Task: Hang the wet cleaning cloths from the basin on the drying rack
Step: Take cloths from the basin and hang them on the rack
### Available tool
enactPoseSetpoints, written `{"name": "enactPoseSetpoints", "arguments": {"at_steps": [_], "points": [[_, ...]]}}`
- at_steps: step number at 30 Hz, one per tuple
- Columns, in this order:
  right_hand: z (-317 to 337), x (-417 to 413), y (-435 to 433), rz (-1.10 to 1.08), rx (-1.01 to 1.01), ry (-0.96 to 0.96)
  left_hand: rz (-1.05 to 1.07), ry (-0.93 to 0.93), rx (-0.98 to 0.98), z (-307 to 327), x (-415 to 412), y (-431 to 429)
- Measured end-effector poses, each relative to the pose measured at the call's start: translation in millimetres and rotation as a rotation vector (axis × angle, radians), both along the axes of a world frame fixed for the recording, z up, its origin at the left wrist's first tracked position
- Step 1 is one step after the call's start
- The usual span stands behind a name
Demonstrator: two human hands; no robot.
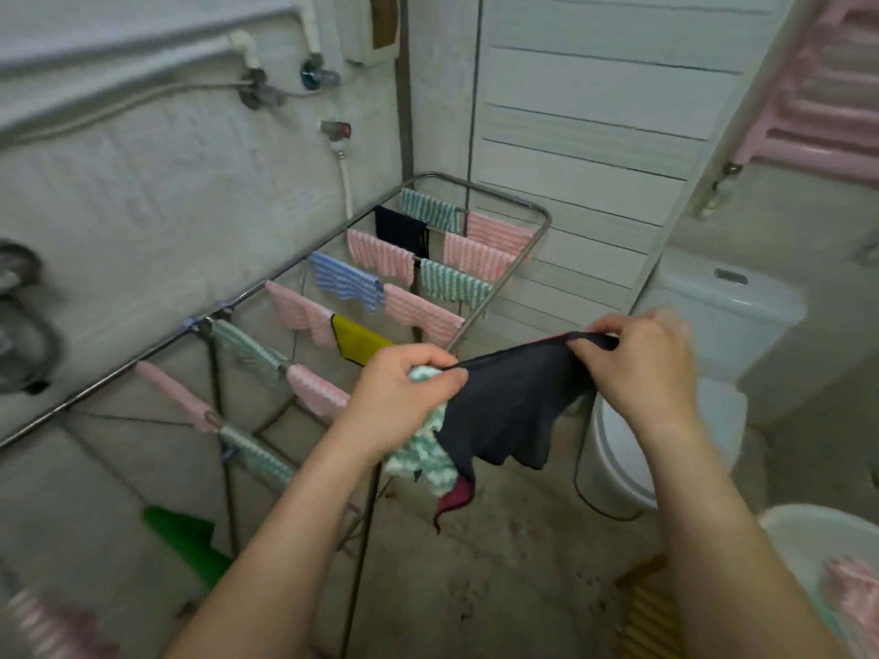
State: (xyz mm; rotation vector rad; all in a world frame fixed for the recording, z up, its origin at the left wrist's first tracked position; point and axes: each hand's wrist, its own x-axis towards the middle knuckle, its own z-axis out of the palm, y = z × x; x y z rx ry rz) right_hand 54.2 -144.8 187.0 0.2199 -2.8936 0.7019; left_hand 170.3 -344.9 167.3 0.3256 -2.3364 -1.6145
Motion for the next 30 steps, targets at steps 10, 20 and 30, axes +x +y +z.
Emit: {"name": "enactPoseSetpoints", "arguments": {"at_steps": [10, 20, 30], "points": [[1.1, 27.1, -53.8, 0.597, -0.891, -0.566, -0.3, -0.399, -0.25, -11.5, 72.5, 28.7], [15.5, 59.5, -106.0, 0.979, -1.275, -1.113, 0.326, -0.159, 0.028, 14.7, 98.1, -17.5], [30.1, 119.9, -191.7, 1.311, -0.882, -0.866, 0.465, -0.137, 0.144, 22.4, 198.2, -55.9]]}}
